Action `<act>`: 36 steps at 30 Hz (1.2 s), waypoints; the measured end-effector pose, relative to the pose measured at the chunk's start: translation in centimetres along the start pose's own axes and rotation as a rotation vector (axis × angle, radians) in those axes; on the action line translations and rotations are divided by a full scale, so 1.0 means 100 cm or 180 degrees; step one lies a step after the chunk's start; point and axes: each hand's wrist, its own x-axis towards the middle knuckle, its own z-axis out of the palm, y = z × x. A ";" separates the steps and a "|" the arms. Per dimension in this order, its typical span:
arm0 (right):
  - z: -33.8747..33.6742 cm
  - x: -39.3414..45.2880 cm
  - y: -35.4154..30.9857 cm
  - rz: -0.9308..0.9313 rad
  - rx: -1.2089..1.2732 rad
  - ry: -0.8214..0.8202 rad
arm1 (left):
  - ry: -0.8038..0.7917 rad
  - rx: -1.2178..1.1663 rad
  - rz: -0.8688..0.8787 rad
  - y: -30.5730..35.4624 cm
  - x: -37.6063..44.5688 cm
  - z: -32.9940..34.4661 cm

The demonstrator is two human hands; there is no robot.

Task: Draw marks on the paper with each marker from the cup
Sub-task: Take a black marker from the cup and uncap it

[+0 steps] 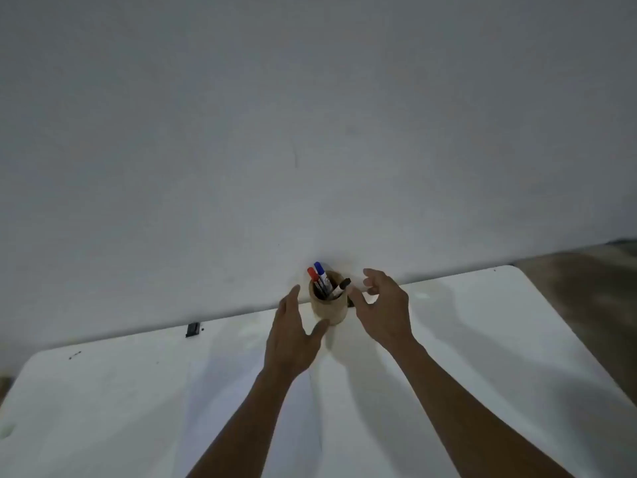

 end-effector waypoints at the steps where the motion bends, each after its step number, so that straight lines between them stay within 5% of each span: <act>1: 0.005 0.005 0.004 0.0099 0.0021 -0.0095 | 0.0018 -0.0116 -0.0091 -0.002 0.006 0.007; 7: 0.033 0.024 0.006 0.0465 0.0113 -0.0342 | 0.0069 -0.0612 -0.0575 -0.010 0.035 0.035; 22: 0.033 0.042 0.011 0.0002 -0.0333 -0.0328 | 0.0243 -0.1020 -0.0353 -0.020 0.053 0.053; 28: 0.008 0.045 -0.007 0.0247 -0.0165 -0.0266 | 0.0168 -0.0983 -0.0316 -0.021 0.055 0.052; 32: -0.016 0.037 -0.012 0.1112 0.0851 -0.0124 | 0.0181 -0.0936 -0.0256 -0.017 0.054 0.049; 36: -0.037 0.019 -0.009 0.2111 0.2894 -0.0190 | 0.0110 -0.0839 -0.0267 -0.013 0.054 0.042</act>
